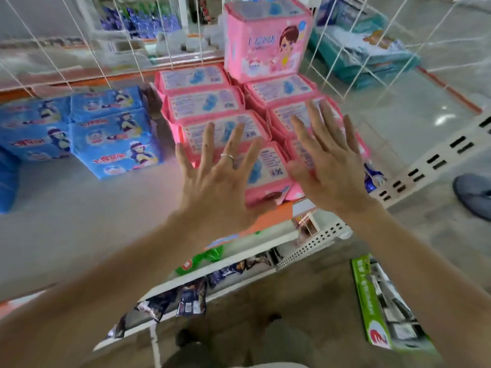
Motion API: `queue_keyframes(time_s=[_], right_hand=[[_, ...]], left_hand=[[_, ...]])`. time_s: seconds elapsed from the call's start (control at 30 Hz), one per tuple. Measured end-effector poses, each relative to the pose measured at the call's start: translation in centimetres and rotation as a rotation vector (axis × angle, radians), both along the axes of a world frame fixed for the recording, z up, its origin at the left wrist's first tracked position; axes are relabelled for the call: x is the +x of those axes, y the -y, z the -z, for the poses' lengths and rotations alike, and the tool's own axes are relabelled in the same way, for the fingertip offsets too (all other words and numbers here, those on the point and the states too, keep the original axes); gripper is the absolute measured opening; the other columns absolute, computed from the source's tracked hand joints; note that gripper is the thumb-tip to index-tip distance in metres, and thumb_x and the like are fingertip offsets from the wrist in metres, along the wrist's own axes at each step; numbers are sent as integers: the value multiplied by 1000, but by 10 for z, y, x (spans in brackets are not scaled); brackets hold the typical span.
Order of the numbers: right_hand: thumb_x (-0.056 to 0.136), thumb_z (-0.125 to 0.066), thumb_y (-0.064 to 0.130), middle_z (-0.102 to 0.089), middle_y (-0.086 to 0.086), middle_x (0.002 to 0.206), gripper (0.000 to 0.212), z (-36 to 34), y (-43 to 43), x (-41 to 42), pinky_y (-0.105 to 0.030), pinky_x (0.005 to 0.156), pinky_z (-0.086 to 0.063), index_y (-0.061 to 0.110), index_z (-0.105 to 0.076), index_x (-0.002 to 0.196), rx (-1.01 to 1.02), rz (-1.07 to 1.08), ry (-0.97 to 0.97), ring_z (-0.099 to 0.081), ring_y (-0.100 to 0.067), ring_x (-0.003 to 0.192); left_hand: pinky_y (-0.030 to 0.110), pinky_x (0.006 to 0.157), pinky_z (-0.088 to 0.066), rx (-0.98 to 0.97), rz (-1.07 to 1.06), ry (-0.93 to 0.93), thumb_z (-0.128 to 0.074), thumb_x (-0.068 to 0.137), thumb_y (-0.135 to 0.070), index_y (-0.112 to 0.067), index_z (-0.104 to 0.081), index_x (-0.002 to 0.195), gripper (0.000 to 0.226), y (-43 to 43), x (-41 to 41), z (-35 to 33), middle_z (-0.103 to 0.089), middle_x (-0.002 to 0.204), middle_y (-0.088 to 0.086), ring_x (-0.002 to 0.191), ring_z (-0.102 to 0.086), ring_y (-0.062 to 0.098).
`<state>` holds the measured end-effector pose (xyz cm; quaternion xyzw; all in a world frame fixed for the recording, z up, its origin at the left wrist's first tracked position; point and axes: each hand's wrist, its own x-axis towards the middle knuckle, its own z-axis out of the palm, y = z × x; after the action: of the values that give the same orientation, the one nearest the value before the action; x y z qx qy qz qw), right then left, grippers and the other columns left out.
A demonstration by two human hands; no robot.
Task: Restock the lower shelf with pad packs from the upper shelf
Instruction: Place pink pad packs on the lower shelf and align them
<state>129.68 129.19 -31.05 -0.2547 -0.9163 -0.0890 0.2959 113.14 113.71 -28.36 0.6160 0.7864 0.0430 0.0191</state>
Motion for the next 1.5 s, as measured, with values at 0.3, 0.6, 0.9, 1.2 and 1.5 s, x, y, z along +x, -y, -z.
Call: queue_keyframes(time_s=[0.3,0.6,0.9,1.2,1.5], right_hand=[[104,-22,53,-41,-12,155,61,5,-5,0,-63,117,-21,17,-50,145,45,-91,-156,-34,-32,146],[105,-30,37,-58,0,142,45,21,-32,-10,-55,112,-35,25,-64,132,275,-101,-313,-49,-25,137],[102,-26,53,-27,-3,163,62,-3,-4,16,-52,123,-4,17,-43,149,-36,-60,-139,-18,-24,152],[100,-25,61,-17,-6,165,72,-36,45,16,-56,122,-11,15,-30,156,-146,-254,-99,-13,-28,153],[98,-34,59,-11,-5,167,79,-59,137,-14,-54,121,-19,13,-13,159,-268,-428,-49,-11,-24,154]], left_hand=[[75,113,-10,77,-84,-114,-23,75,-91,-36,-5,156,100,2,4,7,0,169,-4,154,0,36],[65,112,-27,163,-175,-154,-24,74,-91,-29,-35,151,100,4,11,11,-27,164,0,149,-25,36],[62,118,-16,161,-221,-213,-10,75,-94,-22,-34,150,107,25,25,-3,-29,162,1,149,-25,30],[68,114,-23,210,-356,-241,-15,83,-86,-22,-31,154,97,103,44,-25,-28,163,5,150,-23,36],[67,108,-32,341,-396,-233,-36,90,-76,-19,-36,153,85,173,44,-45,-32,161,8,148,-29,38]])
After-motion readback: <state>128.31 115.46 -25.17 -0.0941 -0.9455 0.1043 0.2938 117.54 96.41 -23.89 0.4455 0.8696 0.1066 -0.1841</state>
